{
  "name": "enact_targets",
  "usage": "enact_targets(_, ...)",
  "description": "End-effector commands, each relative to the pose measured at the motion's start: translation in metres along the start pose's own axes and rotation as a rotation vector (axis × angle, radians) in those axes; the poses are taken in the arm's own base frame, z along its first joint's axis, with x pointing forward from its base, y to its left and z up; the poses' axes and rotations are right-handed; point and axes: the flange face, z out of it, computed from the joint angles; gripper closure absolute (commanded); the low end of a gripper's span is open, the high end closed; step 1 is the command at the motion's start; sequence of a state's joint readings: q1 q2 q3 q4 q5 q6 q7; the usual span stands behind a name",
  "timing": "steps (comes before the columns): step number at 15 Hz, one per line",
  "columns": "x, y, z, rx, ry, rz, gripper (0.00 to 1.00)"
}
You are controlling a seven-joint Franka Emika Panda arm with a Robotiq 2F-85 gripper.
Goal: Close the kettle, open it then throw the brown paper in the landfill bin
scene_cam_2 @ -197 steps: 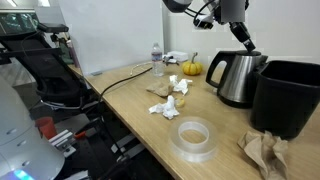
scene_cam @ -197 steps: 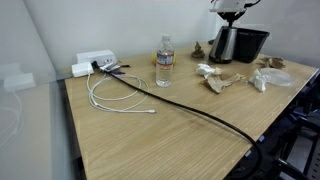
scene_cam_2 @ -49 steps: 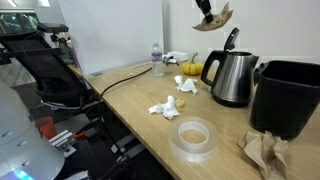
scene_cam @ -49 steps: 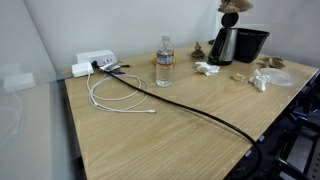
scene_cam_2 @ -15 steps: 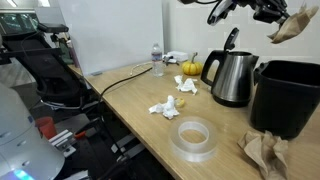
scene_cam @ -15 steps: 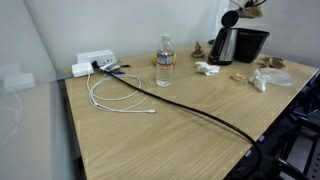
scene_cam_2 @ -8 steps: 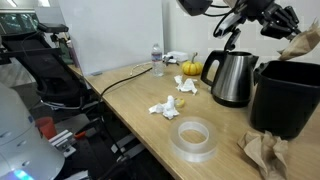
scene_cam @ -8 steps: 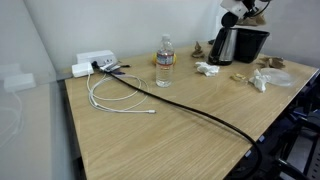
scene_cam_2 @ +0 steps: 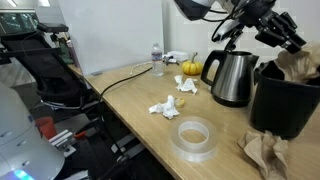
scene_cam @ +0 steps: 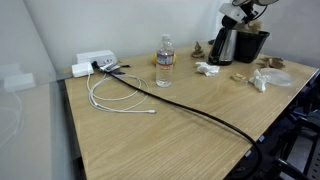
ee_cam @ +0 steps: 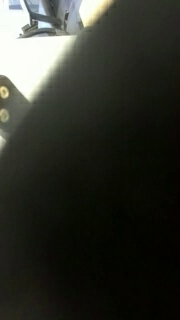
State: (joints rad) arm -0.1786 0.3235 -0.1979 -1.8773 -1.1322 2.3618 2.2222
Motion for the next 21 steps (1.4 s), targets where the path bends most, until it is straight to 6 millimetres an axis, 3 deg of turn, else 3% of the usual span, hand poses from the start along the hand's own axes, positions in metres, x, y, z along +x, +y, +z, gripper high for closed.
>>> enact_targets(1, 0.012, -0.003, -0.007, 0.016, 0.038, 0.012, 0.38)
enact_targets(6, 0.037, -0.008, -0.022, 0.039, 0.049, 0.05, 0.04)
enact_targets(7, 0.043, -0.009, -0.027, 0.05, 0.052, 0.058, 0.01)
enact_targets(15, 0.101, -0.006, -0.1, 0.15, 0.042, 0.084, 0.0)
enact_targets(21, 0.116, 0.012, -0.175, 0.173, -0.164, 0.009, 0.0)
